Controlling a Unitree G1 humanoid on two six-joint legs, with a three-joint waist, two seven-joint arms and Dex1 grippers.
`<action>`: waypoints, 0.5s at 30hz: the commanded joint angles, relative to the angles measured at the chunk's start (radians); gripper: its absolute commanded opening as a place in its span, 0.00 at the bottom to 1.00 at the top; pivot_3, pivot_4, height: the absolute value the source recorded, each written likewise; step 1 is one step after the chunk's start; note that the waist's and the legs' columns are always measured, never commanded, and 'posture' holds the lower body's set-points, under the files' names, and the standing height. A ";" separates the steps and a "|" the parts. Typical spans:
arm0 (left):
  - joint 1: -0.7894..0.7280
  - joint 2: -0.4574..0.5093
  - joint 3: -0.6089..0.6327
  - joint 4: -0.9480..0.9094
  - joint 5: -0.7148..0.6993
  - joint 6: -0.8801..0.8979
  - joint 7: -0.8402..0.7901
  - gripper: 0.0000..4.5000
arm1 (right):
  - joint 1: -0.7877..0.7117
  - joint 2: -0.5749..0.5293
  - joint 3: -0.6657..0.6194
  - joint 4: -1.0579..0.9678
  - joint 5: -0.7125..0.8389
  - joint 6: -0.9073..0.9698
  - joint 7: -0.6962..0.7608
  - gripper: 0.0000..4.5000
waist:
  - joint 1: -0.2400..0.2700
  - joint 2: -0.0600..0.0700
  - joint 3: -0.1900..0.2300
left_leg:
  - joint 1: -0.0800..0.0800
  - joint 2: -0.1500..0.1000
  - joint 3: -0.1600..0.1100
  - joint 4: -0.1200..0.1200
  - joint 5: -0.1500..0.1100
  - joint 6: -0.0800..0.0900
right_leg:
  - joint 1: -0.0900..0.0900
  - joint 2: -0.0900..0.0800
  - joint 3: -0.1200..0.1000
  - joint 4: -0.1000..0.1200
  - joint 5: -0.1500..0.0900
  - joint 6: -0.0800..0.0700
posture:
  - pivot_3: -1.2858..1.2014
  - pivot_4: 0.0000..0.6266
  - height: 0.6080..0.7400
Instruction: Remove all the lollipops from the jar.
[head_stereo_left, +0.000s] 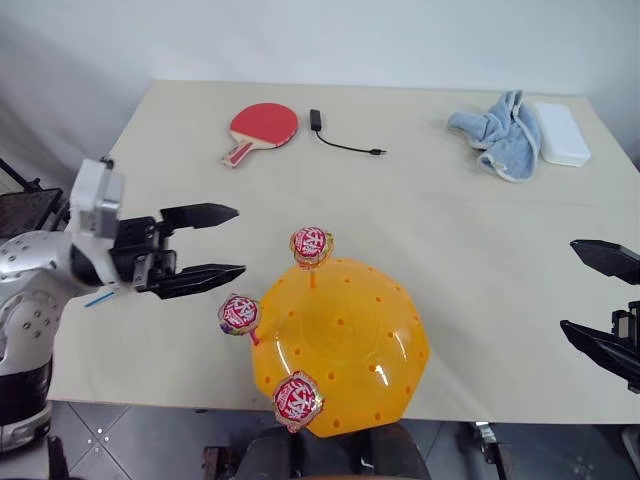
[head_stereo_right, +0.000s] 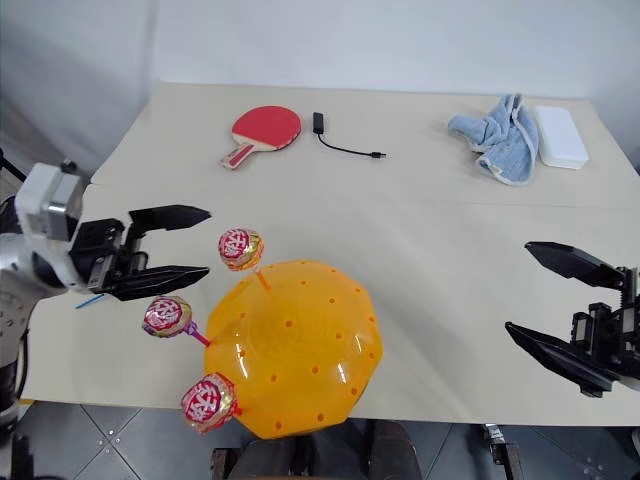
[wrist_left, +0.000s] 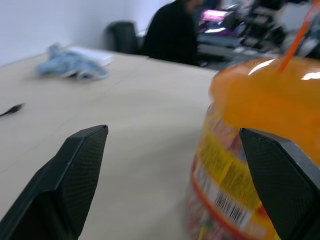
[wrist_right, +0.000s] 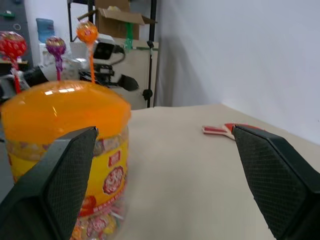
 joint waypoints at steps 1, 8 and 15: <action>-0.154 -0.019 -0.084 0.042 -0.035 0.040 -0.093 0.99 | 0.024 0.039 -0.003 -0.049 0.010 -0.028 0.014 1.00 | 0.007 -0.001 0.000 | 0.000 0.000 0.000 0.000 0.001 0.000 | 0.000 0.000 0.001 0.001 0.000 0.000 | 0.52 0.24 1.00; -0.308 -0.061 -0.180 0.118 -0.029 0.092 -0.234 0.99 | 0.046 0.098 0.029 0.003 -0.083 -0.114 0.065 1.00 | 0.003 -0.001 0.000 | 0.001 -0.001 0.000 0.000 0.001 0.000 | 0.001 0.003 0.002 0.001 0.000 0.001 | 0.52 0.24 1.00; -0.336 -0.166 -0.232 0.123 -0.015 0.079 -0.256 0.99 | 0.050 0.121 0.042 0.017 -0.111 -0.156 0.057 1.00 | 0.007 -0.001 0.000 | 0.001 0.001 0.000 0.002 0.002 -0.001 | 0.001 0.006 0.005 0.001 0.000 0.001 | 0.52 0.24 1.00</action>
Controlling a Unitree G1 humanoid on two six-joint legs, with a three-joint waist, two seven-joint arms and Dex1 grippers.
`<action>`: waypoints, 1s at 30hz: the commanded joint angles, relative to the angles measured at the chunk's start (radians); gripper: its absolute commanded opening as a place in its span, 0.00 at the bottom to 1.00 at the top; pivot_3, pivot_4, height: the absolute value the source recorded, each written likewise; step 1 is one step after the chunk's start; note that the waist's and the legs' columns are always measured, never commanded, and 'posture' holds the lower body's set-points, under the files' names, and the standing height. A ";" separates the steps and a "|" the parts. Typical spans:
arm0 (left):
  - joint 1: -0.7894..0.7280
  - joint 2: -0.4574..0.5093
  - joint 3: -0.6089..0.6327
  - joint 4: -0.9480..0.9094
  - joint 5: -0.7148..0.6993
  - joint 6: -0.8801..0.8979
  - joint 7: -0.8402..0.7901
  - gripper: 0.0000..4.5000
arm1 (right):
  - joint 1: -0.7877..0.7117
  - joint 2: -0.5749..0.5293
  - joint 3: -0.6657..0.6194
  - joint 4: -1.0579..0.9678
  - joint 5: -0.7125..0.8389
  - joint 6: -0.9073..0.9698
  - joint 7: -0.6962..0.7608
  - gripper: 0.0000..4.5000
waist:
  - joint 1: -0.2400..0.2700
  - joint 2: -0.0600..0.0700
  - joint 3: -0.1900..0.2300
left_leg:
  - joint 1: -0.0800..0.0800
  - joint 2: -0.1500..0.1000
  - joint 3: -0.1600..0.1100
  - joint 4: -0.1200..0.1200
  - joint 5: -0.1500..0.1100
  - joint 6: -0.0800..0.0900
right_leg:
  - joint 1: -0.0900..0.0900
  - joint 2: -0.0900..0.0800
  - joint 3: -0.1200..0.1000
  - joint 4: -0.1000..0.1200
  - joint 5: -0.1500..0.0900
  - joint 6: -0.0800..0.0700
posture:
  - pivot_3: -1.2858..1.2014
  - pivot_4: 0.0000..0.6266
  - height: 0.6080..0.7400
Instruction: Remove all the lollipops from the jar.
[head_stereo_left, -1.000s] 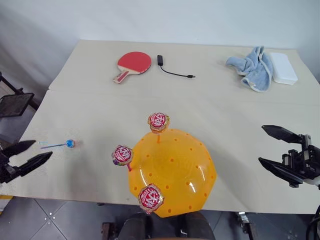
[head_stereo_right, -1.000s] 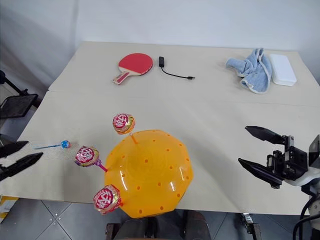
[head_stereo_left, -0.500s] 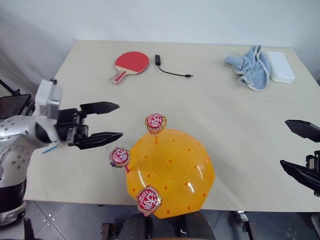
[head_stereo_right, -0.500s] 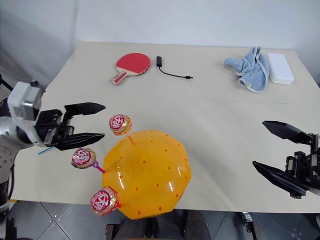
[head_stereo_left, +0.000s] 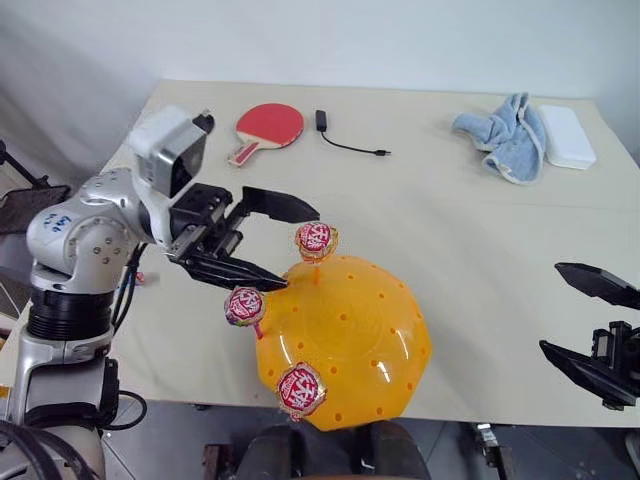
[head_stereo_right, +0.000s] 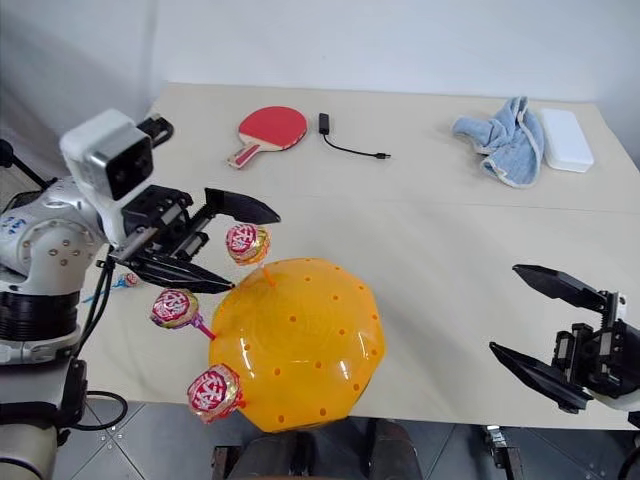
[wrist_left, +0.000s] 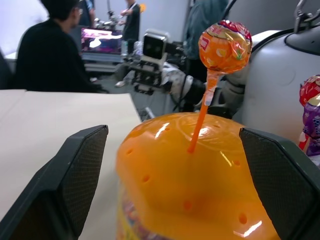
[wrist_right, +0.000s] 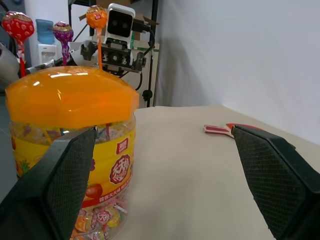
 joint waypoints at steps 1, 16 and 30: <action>-0.035 -0.034 -0.005 -0.008 -0.006 -0.009 -0.010 0.99 | 0.008 0.006 -0.009 -0.012 0.000 -0.026 -0.003 1.00 | 0.002 0.000 0.000 | 0.000 0.000 -0.001 0.001 0.000 0.000 | 0.000 0.000 0.000 0.000 0.000 0.000 | 0.52 0.24 1.00; -0.085 -0.108 -0.009 -0.038 -0.026 0.021 0.018 0.03 | 0.008 0.011 0.003 0.036 -0.020 -0.065 0.008 1.00 | 0.002 0.000 0.000 | -0.001 0.000 -0.002 0.003 0.000 0.000 | 0.000 0.000 0.000 0.000 0.000 0.000 | 0.52 0.24 1.00; 0.145 0.129 0.324 0.110 0.060 0.039 0.344 0.01 | -0.110 0.018 0.154 -0.007 0.017 -0.033 -0.001 1.00 | -0.022 0.001 0.000 | 0.000 0.002 -0.003 0.004 -0.001 -0.001 | 0.000 0.000 0.000 0.003 0.000 -0.001 | 0.52 0.24 1.00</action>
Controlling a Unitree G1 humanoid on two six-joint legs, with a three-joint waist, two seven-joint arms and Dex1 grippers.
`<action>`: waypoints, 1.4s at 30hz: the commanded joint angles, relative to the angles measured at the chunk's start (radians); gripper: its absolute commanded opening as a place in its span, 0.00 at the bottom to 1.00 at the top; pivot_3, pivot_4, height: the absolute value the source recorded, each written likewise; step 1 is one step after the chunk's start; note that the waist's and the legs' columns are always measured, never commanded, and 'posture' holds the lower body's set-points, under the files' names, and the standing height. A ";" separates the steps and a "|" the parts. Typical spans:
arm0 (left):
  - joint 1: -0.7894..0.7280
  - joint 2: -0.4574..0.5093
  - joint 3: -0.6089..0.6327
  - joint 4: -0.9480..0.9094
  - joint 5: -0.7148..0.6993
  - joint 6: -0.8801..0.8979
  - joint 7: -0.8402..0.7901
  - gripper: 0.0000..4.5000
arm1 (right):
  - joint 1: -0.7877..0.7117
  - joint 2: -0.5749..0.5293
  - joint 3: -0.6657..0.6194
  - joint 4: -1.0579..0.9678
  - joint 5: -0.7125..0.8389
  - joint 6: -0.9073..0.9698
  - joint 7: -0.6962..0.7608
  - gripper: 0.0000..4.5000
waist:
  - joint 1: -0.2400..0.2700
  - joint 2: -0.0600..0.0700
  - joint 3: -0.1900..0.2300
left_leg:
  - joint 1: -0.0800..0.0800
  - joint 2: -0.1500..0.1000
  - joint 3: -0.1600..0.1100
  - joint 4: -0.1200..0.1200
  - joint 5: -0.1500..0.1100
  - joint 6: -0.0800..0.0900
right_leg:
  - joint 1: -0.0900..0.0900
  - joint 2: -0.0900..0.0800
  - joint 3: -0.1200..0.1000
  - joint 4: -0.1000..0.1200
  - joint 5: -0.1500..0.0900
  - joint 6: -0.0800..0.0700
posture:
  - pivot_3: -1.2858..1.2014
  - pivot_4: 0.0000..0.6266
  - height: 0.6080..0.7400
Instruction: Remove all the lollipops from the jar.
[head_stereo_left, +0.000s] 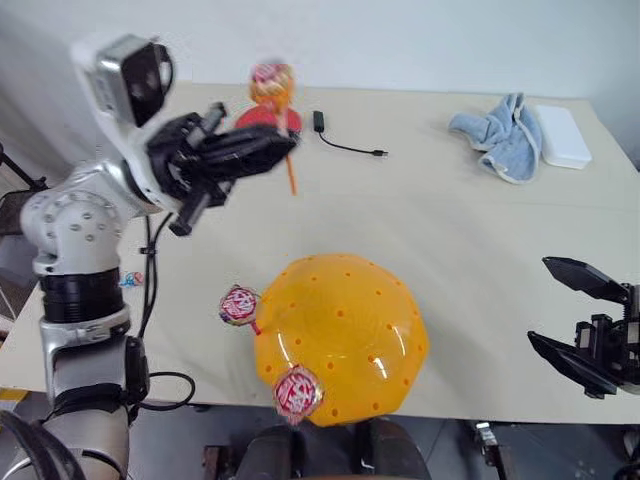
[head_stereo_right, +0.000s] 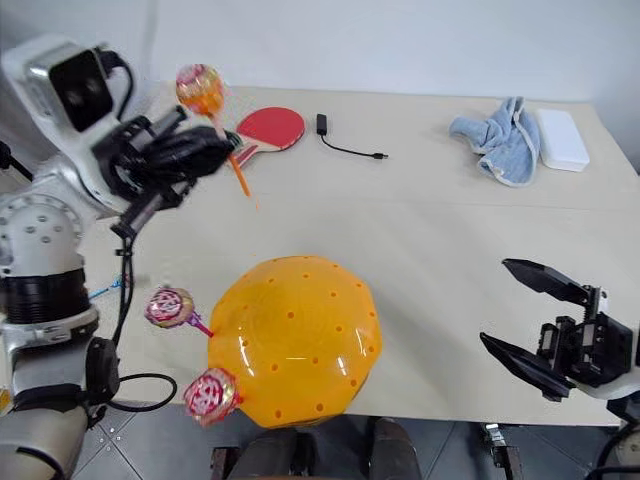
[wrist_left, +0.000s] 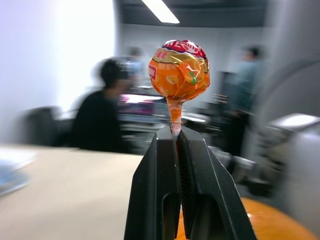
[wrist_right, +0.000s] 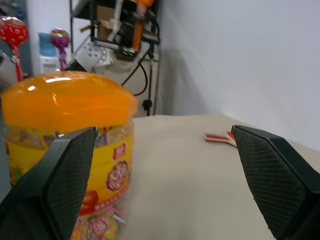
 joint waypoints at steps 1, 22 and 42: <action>0.213 0.160 0.092 0.014 0.176 -0.072 0.055 0.01 | -0.032 -0.002 0.037 -0.035 0.011 -0.010 0.021 1.00 | -0.015 0.001 0.000 | 0.001 0.000 0.000 -0.001 0.000 -0.001 | 0.000 0.000 0.001 0.000 0.000 -0.001 | 0.52 0.24 1.00; 1.175 0.200 0.415 -0.095 0.433 -0.205 0.081 0.01 | -0.098 -0.234 0.215 0.233 0.003 -0.186 0.277 1.00 | 0.004 0.000 0.001 | 0.000 -0.002 -0.002 -0.008 -0.008 -0.005 | -0.004 -0.016 -0.003 -0.008 -0.003 -0.005 | 0.52 0.24 1.00; 0.895 0.355 0.457 0.172 0.365 -0.405 -0.199 0.85 | -0.115 -0.155 0.092 0.027 0.158 -0.046 0.067 1.00 | 0.003 -0.001 0.001 | 0.000 -0.002 -0.002 -0.008 -0.008 -0.005 | -0.005 -0.015 -0.005 -0.006 -0.003 -0.005 | 0.52 0.24 1.00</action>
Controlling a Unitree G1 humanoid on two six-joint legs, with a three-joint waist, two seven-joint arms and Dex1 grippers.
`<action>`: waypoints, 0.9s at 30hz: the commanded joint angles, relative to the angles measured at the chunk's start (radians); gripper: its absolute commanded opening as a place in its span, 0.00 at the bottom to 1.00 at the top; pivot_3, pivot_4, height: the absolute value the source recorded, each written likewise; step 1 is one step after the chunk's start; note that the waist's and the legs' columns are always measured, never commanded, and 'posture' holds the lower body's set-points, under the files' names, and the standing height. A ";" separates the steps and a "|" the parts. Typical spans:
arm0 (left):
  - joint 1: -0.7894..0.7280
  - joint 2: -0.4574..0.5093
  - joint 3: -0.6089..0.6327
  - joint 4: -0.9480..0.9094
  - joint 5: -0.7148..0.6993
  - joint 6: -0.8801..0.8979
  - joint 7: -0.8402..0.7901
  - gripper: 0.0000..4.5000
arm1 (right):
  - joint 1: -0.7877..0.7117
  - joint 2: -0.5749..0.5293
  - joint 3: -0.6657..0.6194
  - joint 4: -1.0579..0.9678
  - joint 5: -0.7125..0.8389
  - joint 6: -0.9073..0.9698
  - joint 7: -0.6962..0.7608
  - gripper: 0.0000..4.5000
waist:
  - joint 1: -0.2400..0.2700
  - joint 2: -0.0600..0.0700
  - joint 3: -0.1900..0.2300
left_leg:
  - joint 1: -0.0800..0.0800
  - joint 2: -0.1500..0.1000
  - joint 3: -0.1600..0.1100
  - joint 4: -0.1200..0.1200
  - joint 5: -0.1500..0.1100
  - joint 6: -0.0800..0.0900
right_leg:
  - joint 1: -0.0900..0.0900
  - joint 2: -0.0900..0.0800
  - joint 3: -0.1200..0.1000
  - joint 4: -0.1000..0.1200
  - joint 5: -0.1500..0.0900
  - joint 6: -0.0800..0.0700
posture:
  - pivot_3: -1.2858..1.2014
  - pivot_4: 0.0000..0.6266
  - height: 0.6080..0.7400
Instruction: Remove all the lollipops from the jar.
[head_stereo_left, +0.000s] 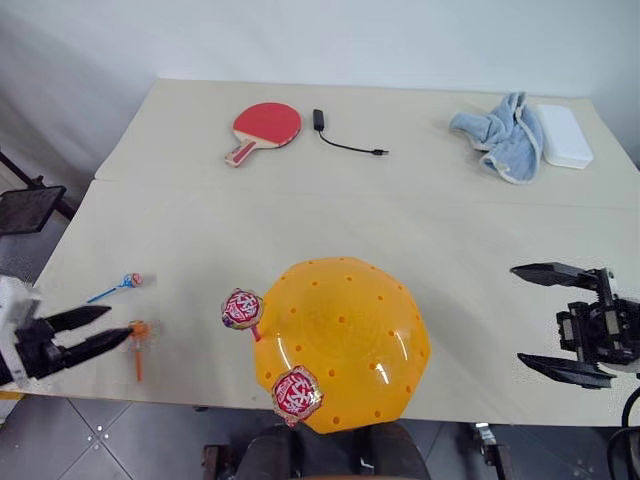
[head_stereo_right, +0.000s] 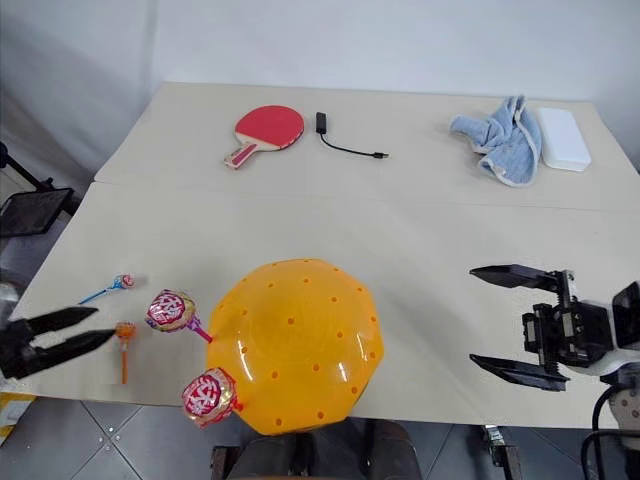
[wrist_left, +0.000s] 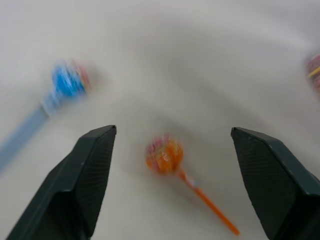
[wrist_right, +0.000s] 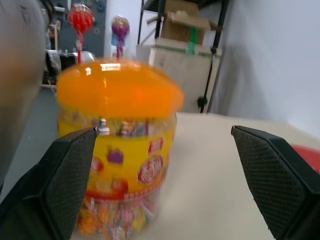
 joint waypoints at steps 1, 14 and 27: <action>-0.106 0.070 0.032 0.053 -0.049 -0.070 -0.121 0.85 | 0.001 0.040 -0.034 -0.127 0.071 0.045 -0.077 1.00 | 0.000 0.000 0.000 | 0.000 0.000 0.000 0.000 0.000 0.000 | 0.000 0.000 0.000 0.000 0.000 0.000 | 0.52 0.24 1.00; -0.422 0.089 -0.257 -0.343 -0.313 0.143 -0.268 0.85 | 0.036 -0.015 -0.012 -0.039 0.005 0.042 0.142 1.00 | 0.004 0.001 -0.001 | 0.000 -0.001 0.003 0.001 0.001 0.008 | 0.000 0.002 -0.001 0.004 0.000 0.001 | 0.52 0.24 1.00; -0.601 -0.105 -0.403 -0.616 -0.612 0.289 -0.037 0.85 | 0.005 -0.221 0.112 0.204 0.012 -0.152 0.142 1.00 | 0.002 0.000 0.000 | 0.001 0.000 0.002 0.010 0.003 0.008 | 0.005 0.003 0.000 0.005 0.001 0.002 | 0.52 0.24 1.00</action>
